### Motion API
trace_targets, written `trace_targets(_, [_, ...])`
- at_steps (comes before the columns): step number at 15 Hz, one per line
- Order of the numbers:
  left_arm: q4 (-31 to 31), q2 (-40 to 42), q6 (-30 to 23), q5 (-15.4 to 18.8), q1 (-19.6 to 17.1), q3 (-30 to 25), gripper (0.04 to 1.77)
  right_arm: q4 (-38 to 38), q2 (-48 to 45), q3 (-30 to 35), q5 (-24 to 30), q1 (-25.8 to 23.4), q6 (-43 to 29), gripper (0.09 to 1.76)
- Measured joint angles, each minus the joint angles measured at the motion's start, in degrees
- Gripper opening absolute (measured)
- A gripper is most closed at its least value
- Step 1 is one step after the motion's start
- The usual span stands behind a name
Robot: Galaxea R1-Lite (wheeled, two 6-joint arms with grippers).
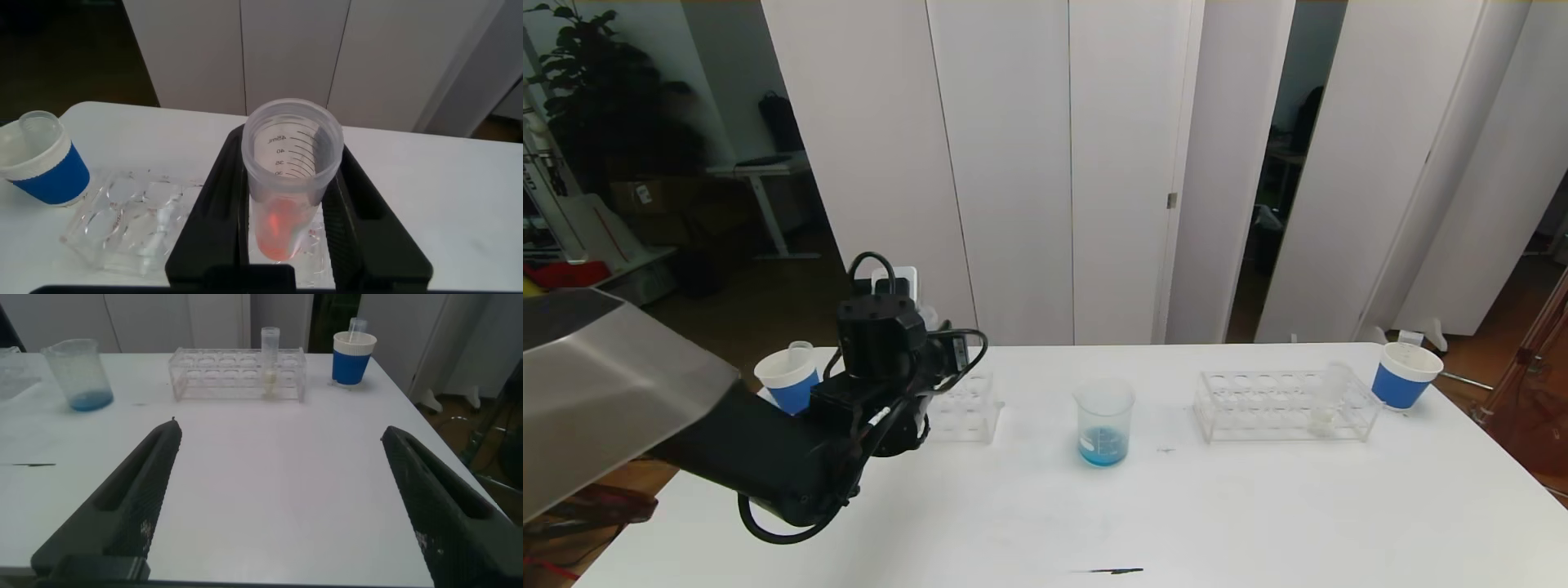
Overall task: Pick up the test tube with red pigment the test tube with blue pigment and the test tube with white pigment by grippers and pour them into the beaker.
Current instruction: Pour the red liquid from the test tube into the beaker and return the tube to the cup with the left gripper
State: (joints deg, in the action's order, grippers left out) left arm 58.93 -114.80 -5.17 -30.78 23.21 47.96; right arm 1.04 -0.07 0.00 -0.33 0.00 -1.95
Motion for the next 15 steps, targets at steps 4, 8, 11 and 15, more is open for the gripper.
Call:
trace_targets(4, [-9.68,8.55,0.0,1.99,-0.89,0.05,0.6,0.0,0.0,0.0,0.0,0.0,0.02,1.75])
trace_targets(8, [-17.44,15.6,-0.12,6.25,-1.52,0.0,0.6,0.0,0.0,0.0,-0.02,0.0,0.02,1.75])
trace_targets(11, [-20.63,19.32,-0.17,15.43,-1.13,0.11,0.6,0.0,0.0,0.0,-0.02,0.0,0.02,1.75])
trace_targets(15, [-21.03,20.5,-0.09,27.78,-0.84,0.88,0.6,0.0,0.0,0.0,0.0,0.0,0.05,1.75])
